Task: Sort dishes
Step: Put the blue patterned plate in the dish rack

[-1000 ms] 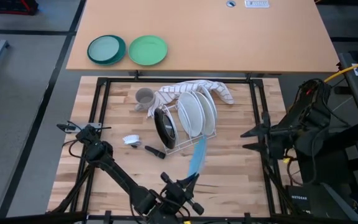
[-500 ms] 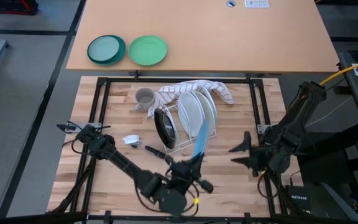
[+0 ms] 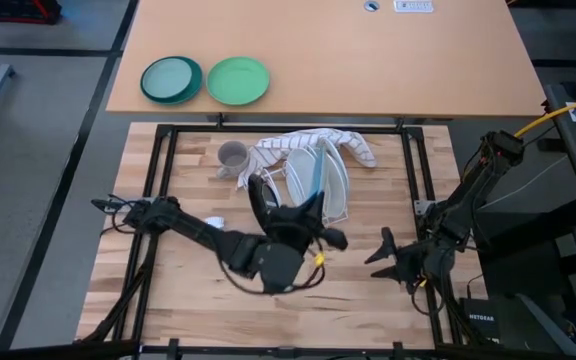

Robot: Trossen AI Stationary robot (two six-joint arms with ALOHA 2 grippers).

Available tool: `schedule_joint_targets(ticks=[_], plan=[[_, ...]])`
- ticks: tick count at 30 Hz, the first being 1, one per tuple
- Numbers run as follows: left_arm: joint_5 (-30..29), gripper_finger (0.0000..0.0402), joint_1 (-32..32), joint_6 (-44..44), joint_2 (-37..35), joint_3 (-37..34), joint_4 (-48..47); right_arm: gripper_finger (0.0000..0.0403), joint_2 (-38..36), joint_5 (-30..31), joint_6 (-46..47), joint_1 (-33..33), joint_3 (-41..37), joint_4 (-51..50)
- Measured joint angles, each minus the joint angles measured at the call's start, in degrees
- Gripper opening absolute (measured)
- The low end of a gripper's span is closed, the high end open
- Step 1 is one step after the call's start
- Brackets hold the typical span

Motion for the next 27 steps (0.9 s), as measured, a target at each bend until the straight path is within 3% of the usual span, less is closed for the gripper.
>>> schedule_joint_targets(ticks=[3, 7, 10, 13, 16, 19, 27], plan=[[0.26, 0.0000, 2.01, -3.22, 0.00, 0.00, -5.03, 0.0195, 0.00, -0.02, 0.00, 0.00, -0.58, -0.17], [0.63, 0.0000, 3.54, -16.27, -0.76, -0.11, -21.00, 0.0195, 0.00, -1.53, -0.12, 0.00, -0.58, -0.14], [0.94, 0.0000, 3.86, -35.77, -2.70, -0.11, -39.67, 0.0195, 0.00, -1.75, -0.41, 0.00, -0.56, -0.33], [0.63, 0.0000, 4.01, -61.13, -4.49, -0.09, -61.68, 0.0195, 0.00, -2.22, -1.65, 0.00, -0.57, -0.32], [0.63, 0.0000, 4.42, -82.48, -4.66, -0.07, -77.11, 0.0195, 0.00, -2.41, -2.48, 0.00, -0.56, -0.32], [3.55, 0.0000, 5.44, -92.08, -3.61, -0.07, -82.82, 0.0195, 0.00, -1.92, -3.15, -0.02, -0.56, -0.31], [16.73, 0.0000, 8.60, -96.81, -2.78, -6.37, -82.03, 0.0195, 0.00, -1.36, -3.10, -0.04, -0.56, -0.34]])
